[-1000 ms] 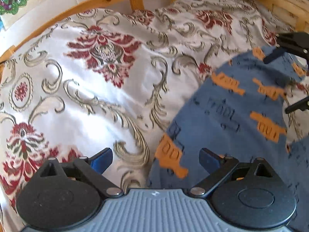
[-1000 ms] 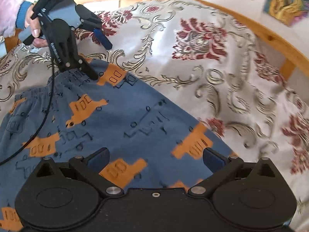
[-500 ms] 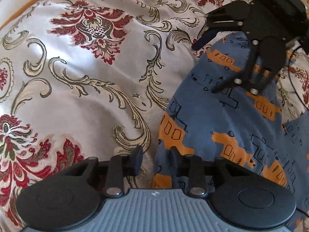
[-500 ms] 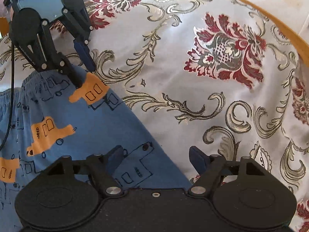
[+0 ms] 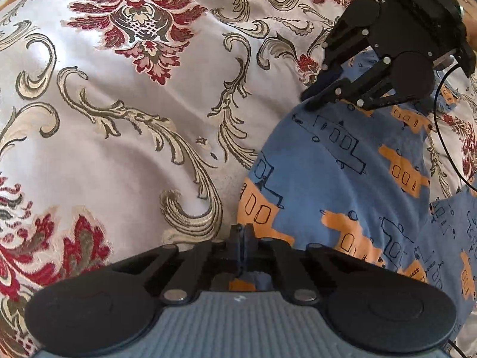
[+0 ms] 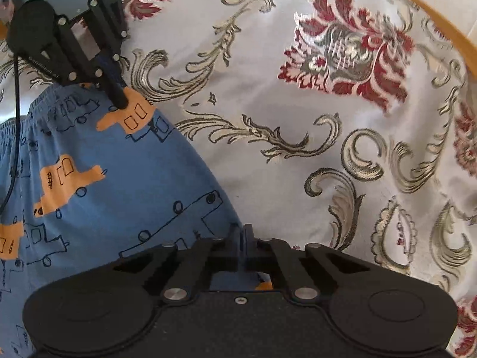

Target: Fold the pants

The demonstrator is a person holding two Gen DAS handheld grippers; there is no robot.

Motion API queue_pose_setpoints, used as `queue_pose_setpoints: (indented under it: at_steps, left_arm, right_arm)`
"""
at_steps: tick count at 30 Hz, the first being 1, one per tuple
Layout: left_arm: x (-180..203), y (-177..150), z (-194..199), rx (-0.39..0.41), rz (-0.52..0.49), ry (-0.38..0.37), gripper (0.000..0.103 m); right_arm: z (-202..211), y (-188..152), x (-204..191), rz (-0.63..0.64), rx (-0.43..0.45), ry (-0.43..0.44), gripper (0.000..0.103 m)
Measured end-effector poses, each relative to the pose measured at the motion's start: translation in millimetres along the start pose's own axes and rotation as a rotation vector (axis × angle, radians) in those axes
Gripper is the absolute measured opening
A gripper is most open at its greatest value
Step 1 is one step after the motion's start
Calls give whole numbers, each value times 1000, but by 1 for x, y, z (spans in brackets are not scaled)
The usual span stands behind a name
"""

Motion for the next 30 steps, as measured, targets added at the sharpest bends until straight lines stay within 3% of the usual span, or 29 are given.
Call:
queue_pose_setpoints:
  at_steps: [14, 21, 30]
  left_arm:
    - [39, -4, 51, 130, -43, 108, 0]
    - [77, -18, 80, 228, -75, 133, 0]
    - [136, -69, 104, 289, -192, 157, 0]
  right_arm:
    - [97, -24, -54, -61, 160, -240, 0]
    - [146, -51, -112, -109, 199, -310, 0]
    - [183, -79, -201, -127, 210, -364, 0]
Point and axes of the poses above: each gripper's, at about its wrist camera, not at the fingertips, and z roughly against the way its jaws point, x to its right, y to its top, the point moved 6 cm from there along -z, roughly the way its jaws point, and after that the axes turned 5 degrees about -y, right-handed, at the moved point
